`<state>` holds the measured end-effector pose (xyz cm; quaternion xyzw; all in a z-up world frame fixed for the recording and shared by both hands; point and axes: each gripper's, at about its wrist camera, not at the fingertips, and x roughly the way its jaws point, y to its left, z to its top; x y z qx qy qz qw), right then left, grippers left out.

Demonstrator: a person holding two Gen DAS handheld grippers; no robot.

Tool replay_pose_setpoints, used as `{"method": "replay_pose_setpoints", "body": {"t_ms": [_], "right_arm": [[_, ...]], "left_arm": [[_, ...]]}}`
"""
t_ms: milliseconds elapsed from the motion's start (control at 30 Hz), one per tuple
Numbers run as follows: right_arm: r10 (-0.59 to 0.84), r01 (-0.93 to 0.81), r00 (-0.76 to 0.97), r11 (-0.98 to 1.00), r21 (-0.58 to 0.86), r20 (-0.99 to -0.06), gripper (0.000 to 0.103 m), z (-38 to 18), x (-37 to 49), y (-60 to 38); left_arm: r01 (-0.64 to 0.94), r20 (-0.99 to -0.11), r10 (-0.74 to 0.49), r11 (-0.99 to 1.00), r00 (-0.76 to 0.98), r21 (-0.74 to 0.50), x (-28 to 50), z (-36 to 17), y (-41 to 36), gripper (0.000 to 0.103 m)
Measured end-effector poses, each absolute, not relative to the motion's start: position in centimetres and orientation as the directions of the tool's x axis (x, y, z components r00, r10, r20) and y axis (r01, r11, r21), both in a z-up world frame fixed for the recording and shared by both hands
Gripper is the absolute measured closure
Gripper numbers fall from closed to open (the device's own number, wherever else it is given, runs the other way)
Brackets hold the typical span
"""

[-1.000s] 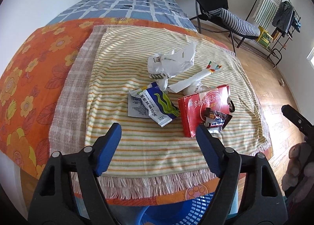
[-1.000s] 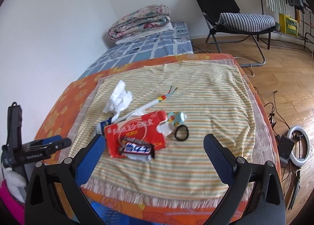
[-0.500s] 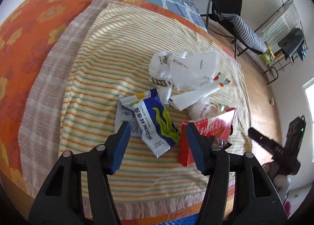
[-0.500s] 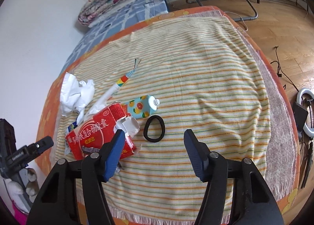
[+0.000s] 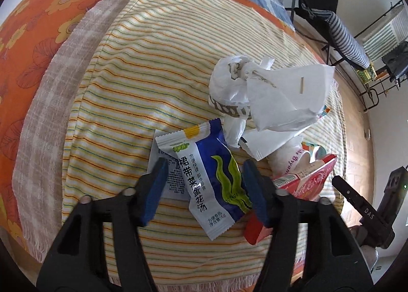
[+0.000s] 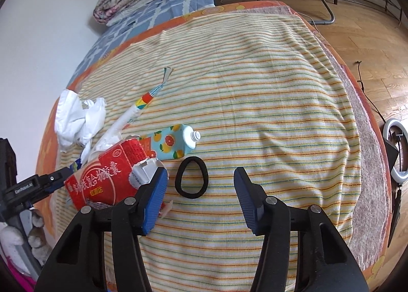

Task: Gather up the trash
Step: 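Reach the left tool to the blue snack packet and close on it, then grasp the black hair tie with the right tool while the left holds the packet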

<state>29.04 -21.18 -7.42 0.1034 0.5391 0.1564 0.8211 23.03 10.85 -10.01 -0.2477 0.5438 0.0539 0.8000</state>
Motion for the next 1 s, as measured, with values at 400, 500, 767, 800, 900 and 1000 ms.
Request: {"method": "replay_pose_setpoints", "body": {"t_ms": [400,500,767,800,900,1000], "right_arm": [[0.373,-0.140,0.342,0.928,0.345,-0.862,0.069,-9.0,30.4,-20.2],[0.345,-0.140,0.333,0.938,0.316,-0.878,0.077,-9.5,30.5,-20.0],[0.319,-0.132,0.348,0.948,0.290,-0.882,0.099,-9.7,30.5,-20.9],[0.323,-0.127,0.349,0.946,0.297,-0.880,0.099,-9.6,30.5,-21.1],[0.328,-0.118,0.361,0.945,0.306,-0.873,0.099,-9.2,30.2,-21.6],[0.340,-0.117,0.379,0.940,0.319,-0.861,0.099,-8.5,29.8,-22.3]], "left_arm": [[-0.314,-0.927,-0.058,0.931,0.370,-0.183,24.2,-11.4,8.2,0.035],[-0.315,-0.928,-0.036,0.935,0.371,-0.162,24.1,-11.4,8.3,0.048],[-0.312,-0.917,-0.069,0.928,0.392,-0.203,23.2,-11.0,9.8,0.051],[-0.314,-0.915,-0.077,0.925,0.396,-0.214,23.0,-10.9,10.1,0.051],[-0.313,-0.907,-0.095,0.919,0.411,-0.239,22.5,-10.1,10.7,0.051],[-0.309,-0.898,-0.112,0.915,0.426,-0.261,21.9,-9.4,11.2,0.051]]}}
